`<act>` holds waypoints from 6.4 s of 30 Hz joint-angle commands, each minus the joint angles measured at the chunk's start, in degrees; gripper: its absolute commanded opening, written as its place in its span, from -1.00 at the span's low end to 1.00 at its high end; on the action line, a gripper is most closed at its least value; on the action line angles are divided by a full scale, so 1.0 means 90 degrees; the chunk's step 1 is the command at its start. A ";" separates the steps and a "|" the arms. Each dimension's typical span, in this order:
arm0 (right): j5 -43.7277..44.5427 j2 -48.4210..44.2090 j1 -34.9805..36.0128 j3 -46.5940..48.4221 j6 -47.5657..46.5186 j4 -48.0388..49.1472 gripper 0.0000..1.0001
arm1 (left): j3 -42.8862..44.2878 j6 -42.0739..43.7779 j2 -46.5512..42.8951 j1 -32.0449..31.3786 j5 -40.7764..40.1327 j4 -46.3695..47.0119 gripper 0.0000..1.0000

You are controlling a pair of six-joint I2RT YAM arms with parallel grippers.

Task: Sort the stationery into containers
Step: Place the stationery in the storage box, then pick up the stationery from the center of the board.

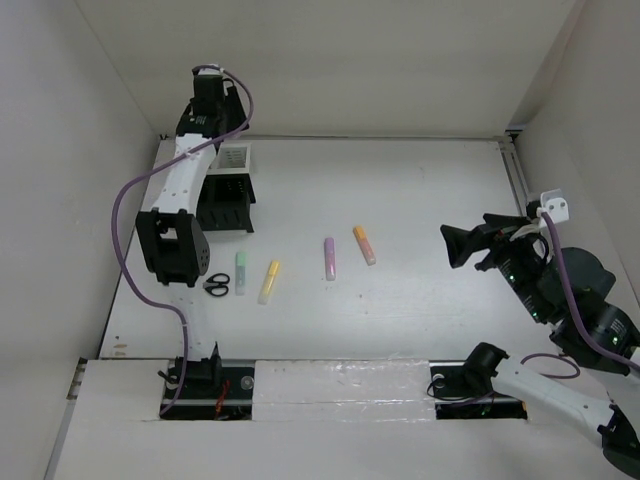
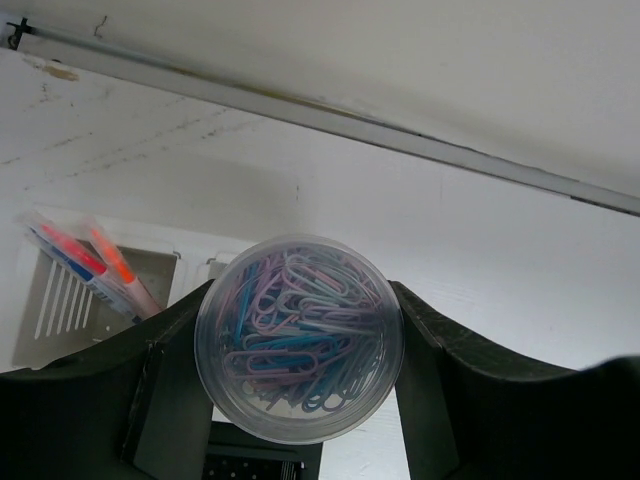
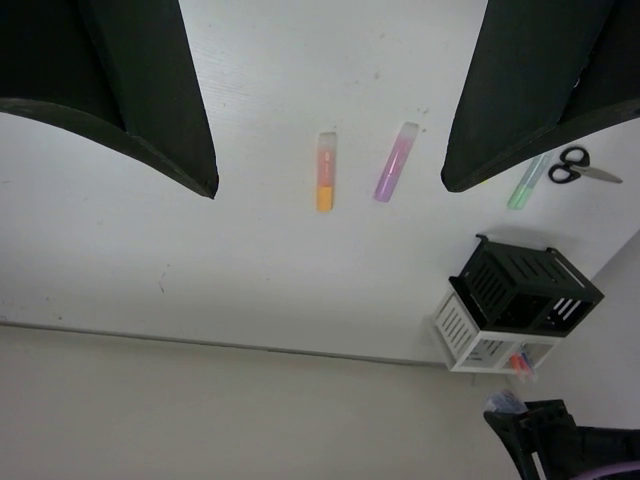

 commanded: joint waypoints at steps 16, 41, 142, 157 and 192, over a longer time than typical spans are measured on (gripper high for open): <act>-0.0168 -0.0033 -0.0028 -0.0253 -0.0103 0.0445 1.00 | -0.0802 0.0040 0.0014 0.0013 -0.0387 0.0571 -1.00; -0.0286 -0.0278 -0.0028 -0.0195 0.0014 0.0387 1.00 | -0.1115 0.0040 0.0044 -0.0114 -0.0699 0.0444 -1.00; -0.1867 0.1900 -0.0086 0.0734 -0.0269 0.1050 1.00 | -0.7854 -0.3505 -0.4949 -0.2263 -0.2116 0.0101 1.00; -0.2043 0.1657 -0.0086 0.0460 -0.0328 0.1178 1.00 | -0.8068 -0.3486 -0.3747 -0.1911 -0.2213 0.0981 0.91; -0.2219 0.1715 -0.0086 0.0274 -0.0094 0.1500 1.00 | -0.9221 -0.3740 -0.4224 -0.1969 -0.1813 0.1108 -0.44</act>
